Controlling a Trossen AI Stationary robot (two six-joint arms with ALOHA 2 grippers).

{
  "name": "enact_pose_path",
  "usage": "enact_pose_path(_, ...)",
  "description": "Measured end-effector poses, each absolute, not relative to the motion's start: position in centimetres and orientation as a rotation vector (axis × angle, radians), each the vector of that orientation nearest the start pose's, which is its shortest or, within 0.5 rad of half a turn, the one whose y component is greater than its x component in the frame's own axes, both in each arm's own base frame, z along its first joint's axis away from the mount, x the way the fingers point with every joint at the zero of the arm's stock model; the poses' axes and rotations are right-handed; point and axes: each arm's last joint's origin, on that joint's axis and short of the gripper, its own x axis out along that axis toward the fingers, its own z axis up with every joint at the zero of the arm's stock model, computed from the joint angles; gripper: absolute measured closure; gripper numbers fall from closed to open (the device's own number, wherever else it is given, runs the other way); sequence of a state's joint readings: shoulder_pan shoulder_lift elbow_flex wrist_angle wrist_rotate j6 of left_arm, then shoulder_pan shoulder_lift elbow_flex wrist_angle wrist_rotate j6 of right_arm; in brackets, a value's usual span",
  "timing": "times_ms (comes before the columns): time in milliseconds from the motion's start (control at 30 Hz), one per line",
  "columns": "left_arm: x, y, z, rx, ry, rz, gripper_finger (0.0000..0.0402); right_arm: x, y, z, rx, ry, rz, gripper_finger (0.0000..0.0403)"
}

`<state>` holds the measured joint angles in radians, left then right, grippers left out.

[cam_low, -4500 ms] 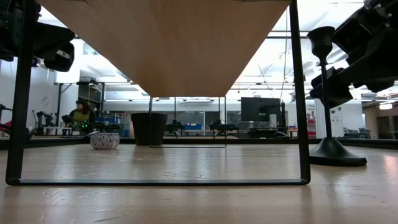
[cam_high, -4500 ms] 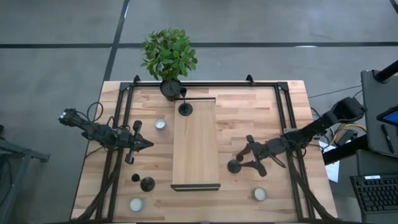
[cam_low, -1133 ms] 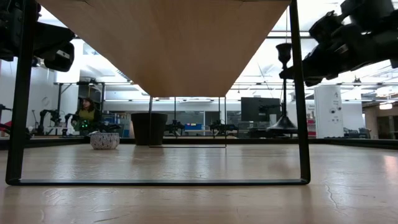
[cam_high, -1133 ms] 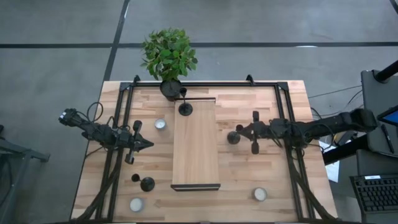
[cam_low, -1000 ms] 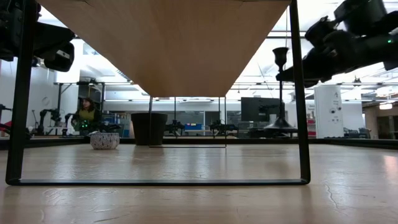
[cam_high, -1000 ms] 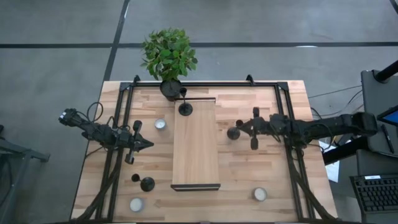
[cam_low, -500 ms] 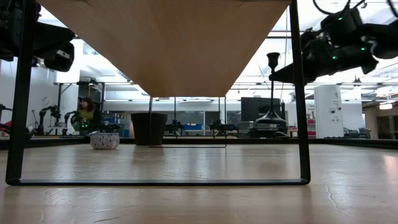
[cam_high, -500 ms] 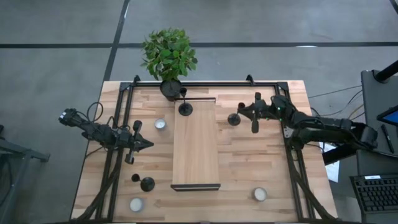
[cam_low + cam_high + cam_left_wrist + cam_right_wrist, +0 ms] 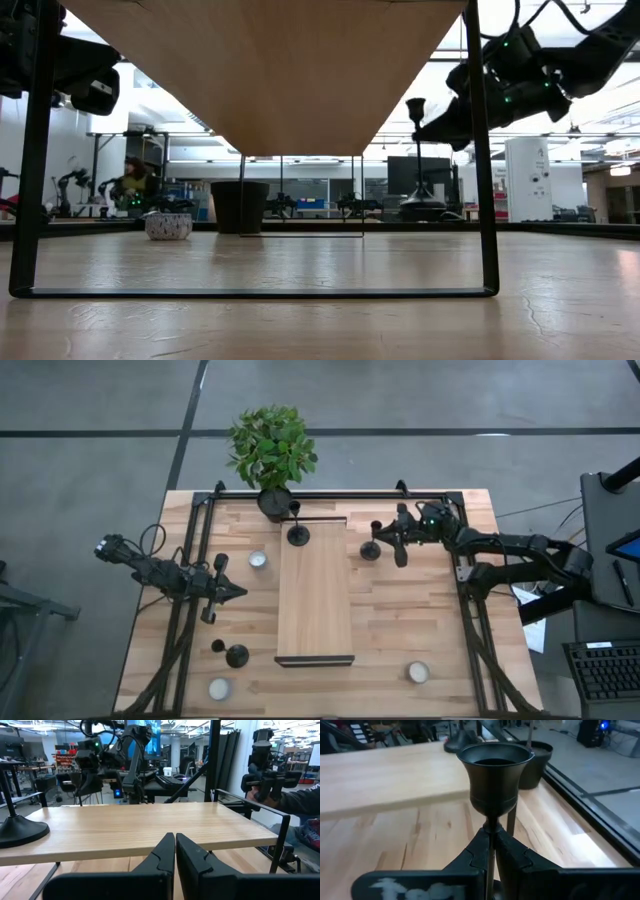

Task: Pick & Place candle stick holders
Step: Put the right black candle holder on the shelf

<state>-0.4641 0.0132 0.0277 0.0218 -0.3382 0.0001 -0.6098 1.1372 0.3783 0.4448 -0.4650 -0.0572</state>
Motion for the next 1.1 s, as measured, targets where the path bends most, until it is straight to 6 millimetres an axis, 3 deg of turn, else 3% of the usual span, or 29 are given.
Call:
enact_pose_path(300,8.9,-3.4,17.4,-0.014,-0.033,-0.126,0.0388,18.8,-11.5,21.7,0.076,0.219,-0.105,0.0385)
enact_pose_path(867,8.9,-3.4,17.4,-0.014,-0.034,-0.126,0.0388,20.1,-12.2,29.2,0.032,0.169,-0.058,0.0385)
enact_pose_path(1100,8.9,-3.4,17.4,-0.014,-0.033,-0.126,0.0388,20.1,-12.1,29.3,0.046,0.191,-0.048,0.0385)
